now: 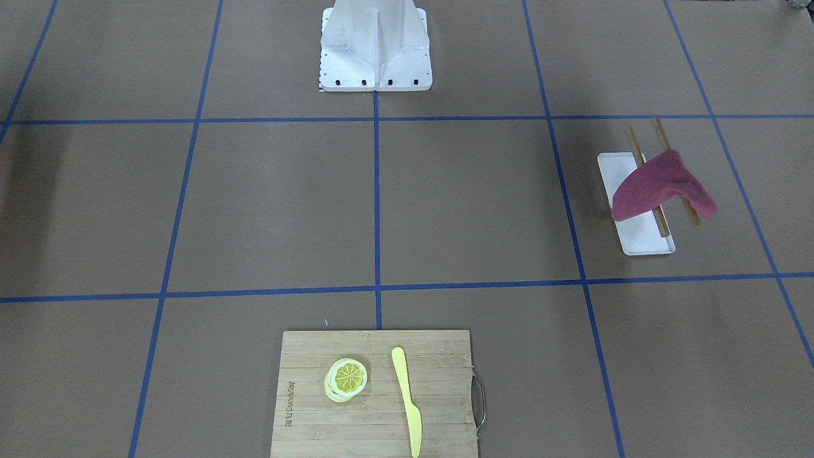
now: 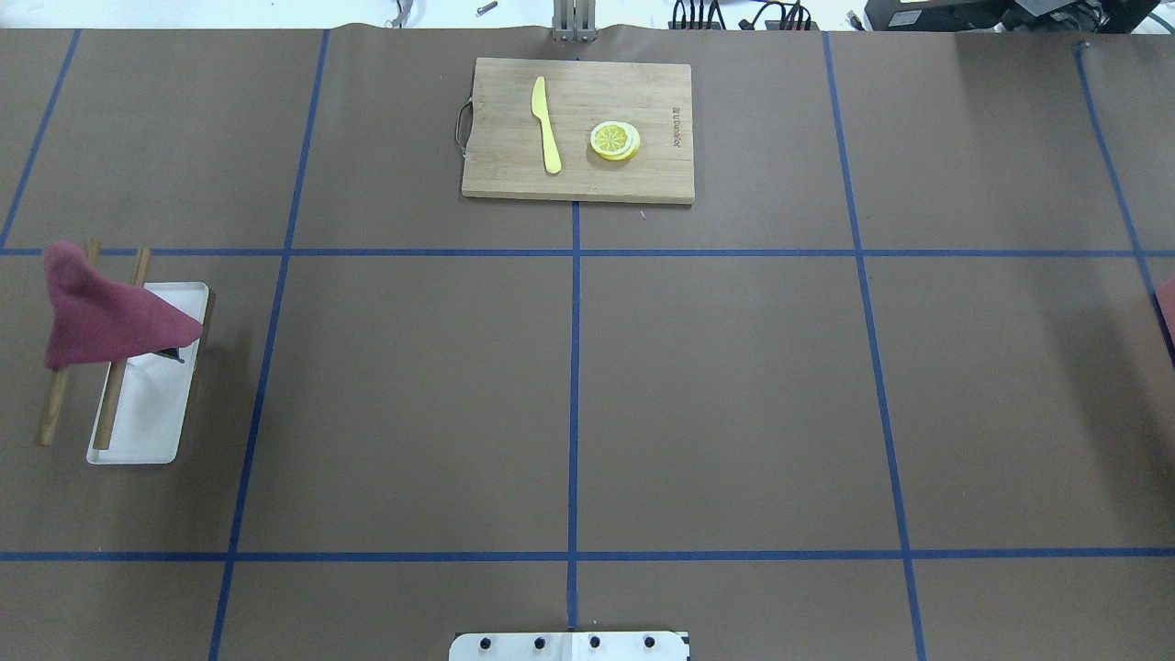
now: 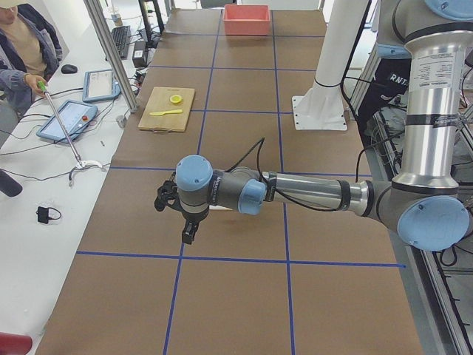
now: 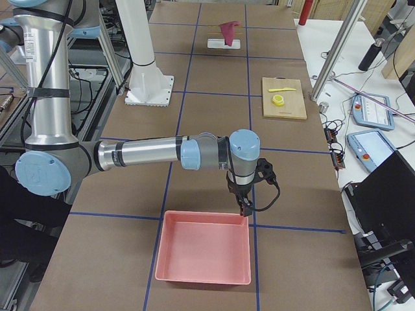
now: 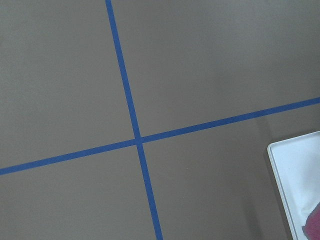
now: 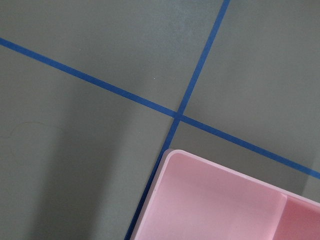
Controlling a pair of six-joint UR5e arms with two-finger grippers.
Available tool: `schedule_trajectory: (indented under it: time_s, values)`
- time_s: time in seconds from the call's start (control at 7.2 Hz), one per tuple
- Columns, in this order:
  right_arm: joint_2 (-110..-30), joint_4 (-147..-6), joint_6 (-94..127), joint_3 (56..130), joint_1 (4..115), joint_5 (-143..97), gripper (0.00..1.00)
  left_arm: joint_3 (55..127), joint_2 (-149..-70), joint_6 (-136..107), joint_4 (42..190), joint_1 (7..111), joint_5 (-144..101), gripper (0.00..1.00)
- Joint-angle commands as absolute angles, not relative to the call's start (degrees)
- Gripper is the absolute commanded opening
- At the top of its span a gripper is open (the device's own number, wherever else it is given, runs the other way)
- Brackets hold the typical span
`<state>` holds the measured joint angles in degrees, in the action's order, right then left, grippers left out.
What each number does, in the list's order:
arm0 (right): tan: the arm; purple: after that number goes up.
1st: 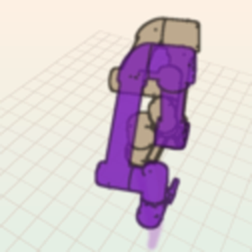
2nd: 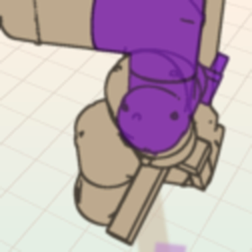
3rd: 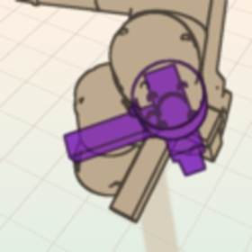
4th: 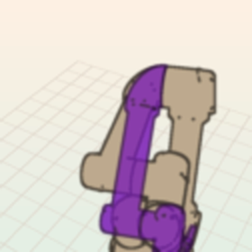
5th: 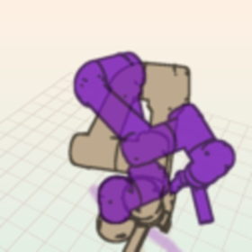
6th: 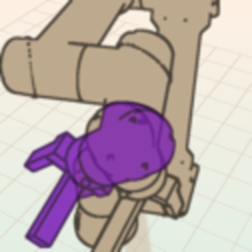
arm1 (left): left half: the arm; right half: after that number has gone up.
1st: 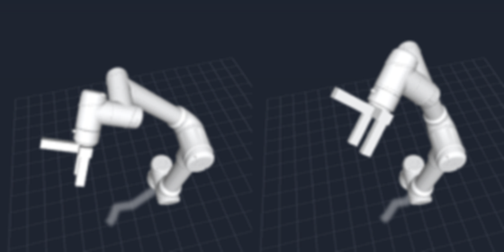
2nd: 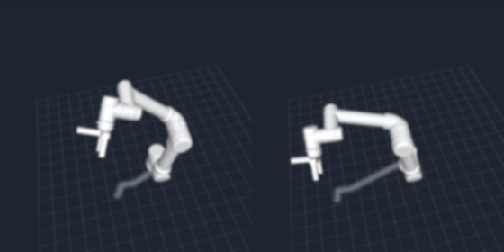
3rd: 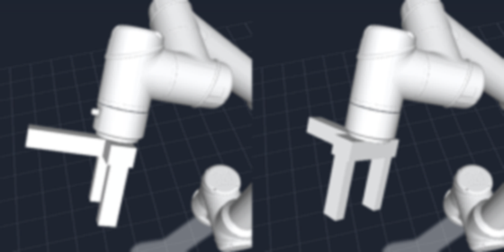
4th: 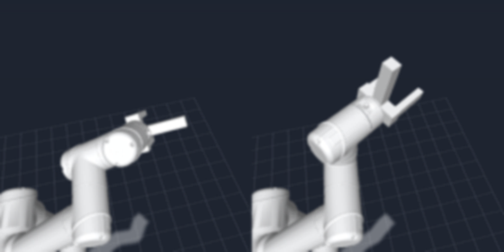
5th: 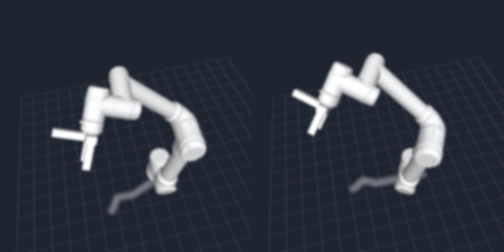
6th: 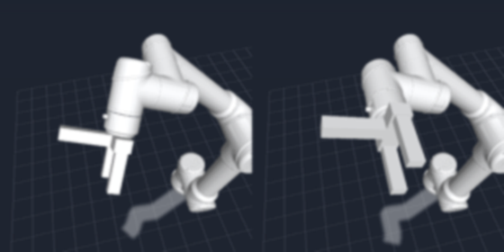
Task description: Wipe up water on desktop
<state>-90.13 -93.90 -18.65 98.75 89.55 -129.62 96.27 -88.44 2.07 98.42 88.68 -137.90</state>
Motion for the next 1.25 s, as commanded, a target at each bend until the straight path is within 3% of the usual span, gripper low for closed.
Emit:
schedule_trajectory:
  time_s: [0.0,1.11]
  values:
    - [-90.3,-94.0,-18.2,98.8,89.3,-129.6,1.0,96.4,-88.3,1.8,98.3,88.6,-137.9,0.98]
    - [-90.6,-93.9,-18.2,98.8,89.3,-131.4,1.0,96.9,-87.6,2.3,98.4,88.5,-135.6,0.98]
